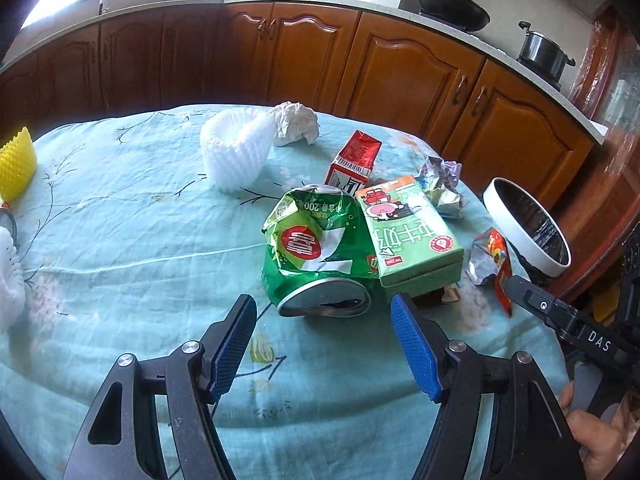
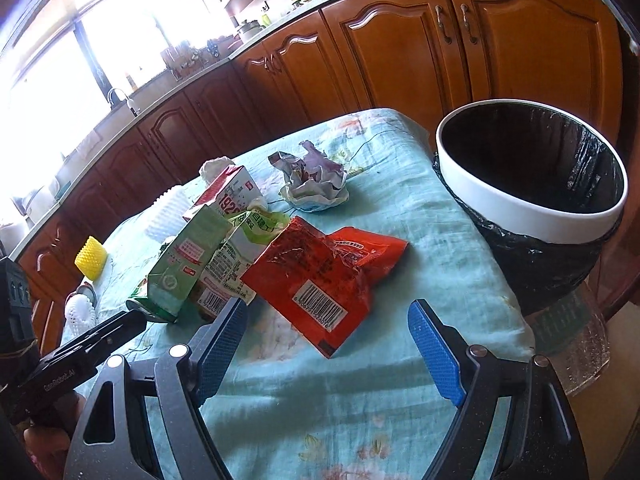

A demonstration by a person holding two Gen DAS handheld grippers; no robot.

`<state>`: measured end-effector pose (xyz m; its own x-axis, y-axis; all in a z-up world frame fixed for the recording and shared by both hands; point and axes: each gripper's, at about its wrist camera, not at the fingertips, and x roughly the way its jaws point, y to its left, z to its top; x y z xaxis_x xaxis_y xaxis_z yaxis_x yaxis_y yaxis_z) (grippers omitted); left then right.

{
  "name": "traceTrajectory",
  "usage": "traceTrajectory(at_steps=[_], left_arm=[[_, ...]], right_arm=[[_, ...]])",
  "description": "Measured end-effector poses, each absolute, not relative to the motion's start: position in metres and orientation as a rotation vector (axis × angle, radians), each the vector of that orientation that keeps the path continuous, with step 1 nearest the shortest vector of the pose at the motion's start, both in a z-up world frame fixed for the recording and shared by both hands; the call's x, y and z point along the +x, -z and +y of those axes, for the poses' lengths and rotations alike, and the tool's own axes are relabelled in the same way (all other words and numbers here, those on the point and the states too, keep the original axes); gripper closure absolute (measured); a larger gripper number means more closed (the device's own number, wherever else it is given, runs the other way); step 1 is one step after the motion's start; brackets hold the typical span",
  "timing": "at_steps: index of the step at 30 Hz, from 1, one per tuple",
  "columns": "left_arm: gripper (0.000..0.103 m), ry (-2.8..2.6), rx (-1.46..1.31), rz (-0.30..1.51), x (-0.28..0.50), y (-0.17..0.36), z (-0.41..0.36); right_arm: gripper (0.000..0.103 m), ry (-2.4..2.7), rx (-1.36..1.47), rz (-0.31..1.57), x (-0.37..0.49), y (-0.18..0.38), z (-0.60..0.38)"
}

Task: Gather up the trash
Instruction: 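Grasp the crushed green can with left tool while right tool grasps orange snack bag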

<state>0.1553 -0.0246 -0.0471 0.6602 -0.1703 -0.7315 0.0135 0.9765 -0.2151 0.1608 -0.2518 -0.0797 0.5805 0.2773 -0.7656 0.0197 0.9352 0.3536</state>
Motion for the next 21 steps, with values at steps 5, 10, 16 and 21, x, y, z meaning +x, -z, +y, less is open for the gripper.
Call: traceTrajectory(at_steps=[5,10,16,21], left_arm=[[0.033,0.126,-0.22,0.869,0.179,0.053,-0.026],[0.031,0.139,-0.236,0.879,0.197,0.06,-0.022],[0.032,0.15,-0.288,0.917,0.216,0.073,-0.013],[0.036,0.143,-0.284,0.906,0.222,0.073,-0.01]], right_arm=[[0.019,-0.152,0.33,0.965,0.171,0.086,-0.249],[0.02,-0.157,0.321,0.974,0.183,0.088,-0.246],[0.051,-0.161,0.313,0.997,0.189,0.094,-0.243],[0.097,-0.149,0.311,1.003,0.187,0.095,-0.245]])
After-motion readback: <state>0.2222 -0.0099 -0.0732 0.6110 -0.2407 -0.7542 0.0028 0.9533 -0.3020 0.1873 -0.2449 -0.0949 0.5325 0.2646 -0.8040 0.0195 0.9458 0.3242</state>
